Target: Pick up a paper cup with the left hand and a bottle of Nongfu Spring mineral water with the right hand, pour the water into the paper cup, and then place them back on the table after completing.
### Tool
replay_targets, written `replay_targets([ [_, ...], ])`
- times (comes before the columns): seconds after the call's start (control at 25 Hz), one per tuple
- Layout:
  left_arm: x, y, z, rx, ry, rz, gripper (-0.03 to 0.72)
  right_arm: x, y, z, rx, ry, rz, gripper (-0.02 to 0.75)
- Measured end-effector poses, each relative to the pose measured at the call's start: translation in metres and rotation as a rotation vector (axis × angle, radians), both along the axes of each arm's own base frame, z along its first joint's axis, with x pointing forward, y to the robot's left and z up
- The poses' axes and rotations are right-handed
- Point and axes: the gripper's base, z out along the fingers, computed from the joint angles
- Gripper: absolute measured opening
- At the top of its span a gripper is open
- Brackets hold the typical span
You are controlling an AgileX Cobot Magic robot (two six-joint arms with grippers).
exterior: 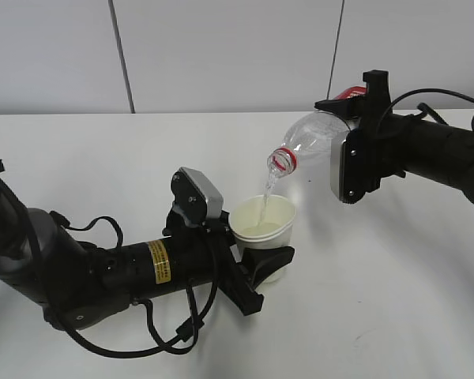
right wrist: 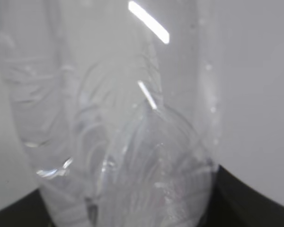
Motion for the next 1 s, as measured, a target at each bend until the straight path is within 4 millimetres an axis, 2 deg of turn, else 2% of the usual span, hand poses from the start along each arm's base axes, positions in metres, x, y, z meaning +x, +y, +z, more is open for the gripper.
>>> replay_targets([
  [0.44,0.0002,0.0001,-0.0002,0.002,0.002,0.003,0.393,0.0,0.0,0.0002,0.001,-0.001,0.0,0.386],
  [1.0,0.0042,0.0021,0.0001,-0.007,0.012,0.056,0.393,-0.0008,0.0051,0.0016,0.104,0.046,-0.018,0.385],
])
